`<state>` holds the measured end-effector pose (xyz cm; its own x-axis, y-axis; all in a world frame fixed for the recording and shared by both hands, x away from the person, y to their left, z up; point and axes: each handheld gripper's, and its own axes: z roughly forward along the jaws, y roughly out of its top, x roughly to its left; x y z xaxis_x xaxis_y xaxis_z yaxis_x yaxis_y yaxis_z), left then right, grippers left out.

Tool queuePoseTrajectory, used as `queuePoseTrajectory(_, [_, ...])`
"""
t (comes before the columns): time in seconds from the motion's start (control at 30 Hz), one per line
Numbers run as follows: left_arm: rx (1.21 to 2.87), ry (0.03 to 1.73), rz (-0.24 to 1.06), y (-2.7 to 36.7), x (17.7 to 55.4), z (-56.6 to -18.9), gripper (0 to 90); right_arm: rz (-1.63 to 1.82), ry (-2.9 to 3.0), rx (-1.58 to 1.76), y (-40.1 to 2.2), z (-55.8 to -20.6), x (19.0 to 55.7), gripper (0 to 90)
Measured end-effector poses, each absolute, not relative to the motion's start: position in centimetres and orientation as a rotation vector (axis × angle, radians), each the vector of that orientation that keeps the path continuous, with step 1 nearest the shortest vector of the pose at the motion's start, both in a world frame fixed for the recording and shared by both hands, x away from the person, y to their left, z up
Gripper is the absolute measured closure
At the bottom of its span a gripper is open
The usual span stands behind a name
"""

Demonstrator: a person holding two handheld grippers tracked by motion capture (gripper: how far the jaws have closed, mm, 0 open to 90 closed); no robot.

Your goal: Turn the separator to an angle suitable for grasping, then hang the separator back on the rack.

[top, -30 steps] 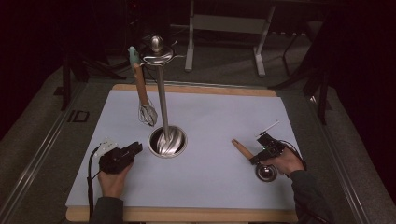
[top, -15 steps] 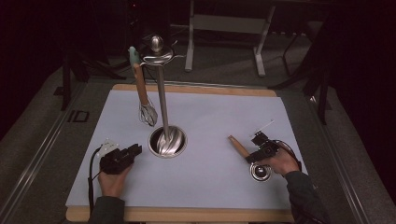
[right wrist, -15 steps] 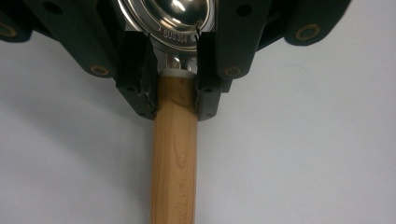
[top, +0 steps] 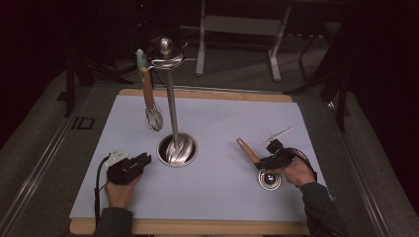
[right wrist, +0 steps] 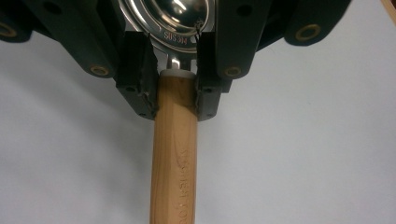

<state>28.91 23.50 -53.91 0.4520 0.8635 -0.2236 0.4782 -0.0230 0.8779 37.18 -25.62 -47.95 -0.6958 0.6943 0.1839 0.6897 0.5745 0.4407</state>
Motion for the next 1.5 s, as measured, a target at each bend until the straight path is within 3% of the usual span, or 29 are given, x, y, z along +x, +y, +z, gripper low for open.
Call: queuePoseTrajectory(1.5, [1.689, 1.155, 0.488, 22.9, 28.6, -54.0, 69.2, 1.025, 2.641, 1.026, -20.1, -45.0, 36.5, 71.0])
